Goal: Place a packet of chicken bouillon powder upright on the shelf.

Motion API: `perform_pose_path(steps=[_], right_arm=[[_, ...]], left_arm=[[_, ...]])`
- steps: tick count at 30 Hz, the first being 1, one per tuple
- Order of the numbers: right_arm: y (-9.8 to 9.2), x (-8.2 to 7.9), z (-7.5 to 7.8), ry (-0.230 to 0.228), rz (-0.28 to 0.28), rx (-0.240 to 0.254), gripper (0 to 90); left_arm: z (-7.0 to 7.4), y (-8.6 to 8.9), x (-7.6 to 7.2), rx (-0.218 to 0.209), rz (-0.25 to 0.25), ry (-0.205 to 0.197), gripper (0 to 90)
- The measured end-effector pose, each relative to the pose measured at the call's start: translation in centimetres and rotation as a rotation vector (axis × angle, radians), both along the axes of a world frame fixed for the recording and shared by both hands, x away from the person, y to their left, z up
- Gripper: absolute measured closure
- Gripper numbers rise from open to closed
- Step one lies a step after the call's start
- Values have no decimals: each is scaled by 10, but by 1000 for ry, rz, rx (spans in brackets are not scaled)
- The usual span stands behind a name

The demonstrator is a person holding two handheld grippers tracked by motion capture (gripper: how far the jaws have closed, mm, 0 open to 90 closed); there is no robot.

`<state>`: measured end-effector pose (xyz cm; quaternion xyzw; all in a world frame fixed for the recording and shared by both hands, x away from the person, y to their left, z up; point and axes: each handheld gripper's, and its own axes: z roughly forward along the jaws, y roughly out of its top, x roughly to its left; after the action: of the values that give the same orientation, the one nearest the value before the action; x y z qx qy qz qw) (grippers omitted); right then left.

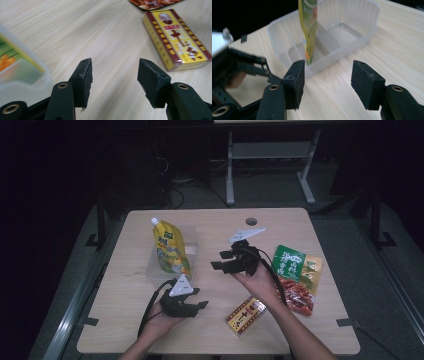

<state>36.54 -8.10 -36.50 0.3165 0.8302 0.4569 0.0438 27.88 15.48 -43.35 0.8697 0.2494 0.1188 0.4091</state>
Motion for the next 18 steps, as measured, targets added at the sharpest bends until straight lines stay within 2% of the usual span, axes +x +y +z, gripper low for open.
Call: perform_pose_path(steps=[7,12,18], right_arm=[[-38,-18,-9,21,-33,-20,430],[-62,-30,-14,30,-59,-43,420],[-84,-39,-21,36,-103,-34,409]], left_arm=[[3,-22,-10,-3,-54,19,417],[1,-46,-22,-3,-100,43,373],[-3,-74,-33,35,-140,62,330]])
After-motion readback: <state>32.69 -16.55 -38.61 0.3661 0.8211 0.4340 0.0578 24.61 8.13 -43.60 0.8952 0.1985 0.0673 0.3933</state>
